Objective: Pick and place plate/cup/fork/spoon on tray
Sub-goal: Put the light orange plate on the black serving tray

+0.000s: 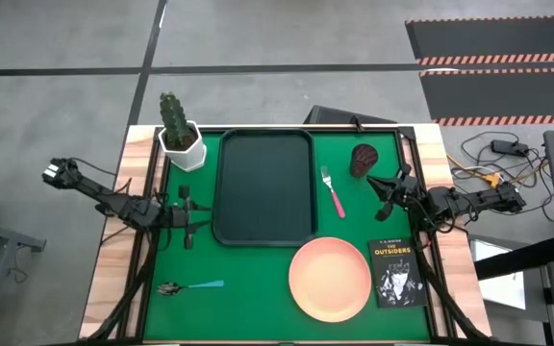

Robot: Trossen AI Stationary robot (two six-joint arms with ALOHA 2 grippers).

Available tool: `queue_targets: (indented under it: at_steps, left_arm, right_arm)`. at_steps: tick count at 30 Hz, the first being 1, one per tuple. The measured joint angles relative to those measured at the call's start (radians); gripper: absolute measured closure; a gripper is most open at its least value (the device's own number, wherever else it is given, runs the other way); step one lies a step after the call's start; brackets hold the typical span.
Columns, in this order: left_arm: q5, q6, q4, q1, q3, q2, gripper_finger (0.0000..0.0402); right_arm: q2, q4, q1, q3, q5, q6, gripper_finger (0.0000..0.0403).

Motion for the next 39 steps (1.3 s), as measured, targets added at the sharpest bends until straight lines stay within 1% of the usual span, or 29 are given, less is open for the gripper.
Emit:
queue_targets:
  at_steps: [3, 6, 11, 13, 15, 19, 21, 26, 32, 37, 39]
  left_arm:
    - [0.005, -0.001, 0.150, 0.000, 0.000, 0.001, 0.0292]
    - [0.029, -0.001, 0.351, 0.000, 0.000, 0.007, 0.0292]
    - [0.032, -0.001, 0.681, 0.000, 0.000, 0.018, 0.0292]
    - [0.033, -0.001, 0.762, 0.000, 0.000, 0.022, 0.0292]
    - [0.033, -0.001, 0.817, 0.000, 0.000, 0.021, 0.0292]
    - [0.033, -0.005, 0.872, 0.000, 0.001, 0.025, 0.0292]
    - [0.034, -0.049, 0.879, 0.000, 0.007, 0.033, 0.0292]
    - [0.036, -0.128, 0.880, 0.000, 0.079, 0.125, 0.0292]
    - [0.033, -0.212, 0.882, 0.000, 0.227, 0.320, 0.0292]
    - [0.026, -0.259, 0.878, 0.000, 0.374, 0.530, 0.0292]
    - [0.002, -0.263, 0.875, 0.000, 0.439, 0.624, 0.0292]
  right_arm:
    - [0.000, 0.047, 0.000, 0.000, -0.072, -0.014, 0.0394]
    - [0.000, 0.116, 0.000, 0.000, -0.154, -0.047, 0.0394]
    - [0.000, 0.206, 0.000, 0.000, -0.286, -0.091, 0.0394]
    - [0.000, 0.208, 0.000, 0.006, -0.351, -0.107, 0.0394]
    - [0.000, 0.205, 0.000, 0.020, -0.393, -0.107, 0.0394]
    - [0.000, 0.210, 0.000, 0.046, -0.423, -0.111, 0.0394]
    - [0.000, 0.206, 0.000, 0.058, -0.425, -0.115, 0.0394]
    - [0.000, 0.205, 0.000, 0.068, -0.425, -0.128, 0.0394]
    - [0.000, 0.207, 0.000, 0.068, -0.424, -0.152, 0.0394]
    - [0.000, 0.207, 0.000, 0.069, -0.421, -0.174, 0.0394]
    - [0.000, 0.208, 0.000, 0.069, -0.421, -0.176, 0.0394]
